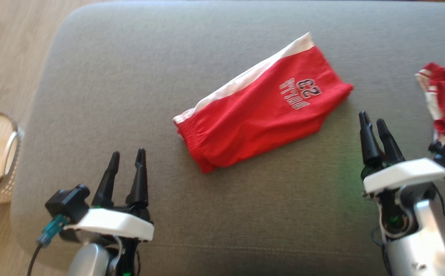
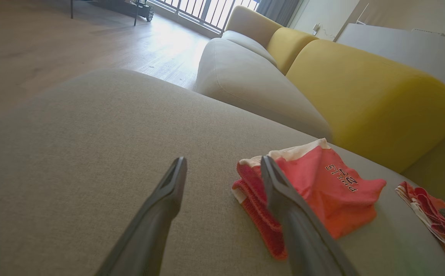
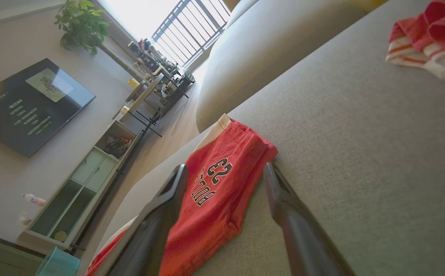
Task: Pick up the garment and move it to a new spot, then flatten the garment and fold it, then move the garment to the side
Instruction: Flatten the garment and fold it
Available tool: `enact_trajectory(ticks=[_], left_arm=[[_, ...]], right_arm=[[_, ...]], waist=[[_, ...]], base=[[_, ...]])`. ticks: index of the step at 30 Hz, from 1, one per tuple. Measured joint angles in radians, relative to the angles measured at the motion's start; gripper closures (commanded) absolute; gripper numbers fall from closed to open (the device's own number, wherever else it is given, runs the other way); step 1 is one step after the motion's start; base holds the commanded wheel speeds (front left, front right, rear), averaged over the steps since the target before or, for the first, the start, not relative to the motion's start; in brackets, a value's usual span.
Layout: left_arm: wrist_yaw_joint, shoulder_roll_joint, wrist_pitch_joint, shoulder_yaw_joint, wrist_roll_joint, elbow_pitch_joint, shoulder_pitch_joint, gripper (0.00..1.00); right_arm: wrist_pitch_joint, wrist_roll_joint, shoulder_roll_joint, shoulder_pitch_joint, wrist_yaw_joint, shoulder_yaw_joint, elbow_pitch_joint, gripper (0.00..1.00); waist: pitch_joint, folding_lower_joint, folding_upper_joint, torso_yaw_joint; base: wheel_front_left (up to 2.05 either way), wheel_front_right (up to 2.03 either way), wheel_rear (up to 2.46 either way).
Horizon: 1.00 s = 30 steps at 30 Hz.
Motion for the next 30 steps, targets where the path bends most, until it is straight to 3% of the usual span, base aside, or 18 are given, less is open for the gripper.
enact_trajectory(ticks=[7,14,21,30], left_arm=[[0.014,-0.001,0.000,-0.051,-0.033,0.000,-0.033,0.00],[0.035,-0.002,0.000,-0.089,-0.062,0.003,-0.039,0.00],[0.061,-0.002,0.000,-0.092,-0.075,-0.015,-0.059,0.00],[0.071,-0.002,0.000,-0.093,-0.081,-0.021,-0.058,0.00]], right_arm=[[0.140,0.209,-0.014,-0.093,0.000,-0.084,0.125,0.00],[0.276,0.318,-0.040,-0.229,-0.001,-0.207,0.271,0.00],[0.351,0.290,-0.088,-0.319,-0.009,-0.255,0.376,0.00],[0.425,0.182,-0.092,-0.392,-0.008,-0.241,0.468,0.00]], waist=[[0.047,0.0000,0.0000,0.068],[0.091,0.0000,0.0000,0.152],[0.113,0.0000,0.0000,0.220],[0.106,0.0000,0.0000,0.231]], base=[[0.00,0.00,0.00],[0.00,0.00,0.00],[0.00,0.00,0.00],[0.00,0.00,0.00]])
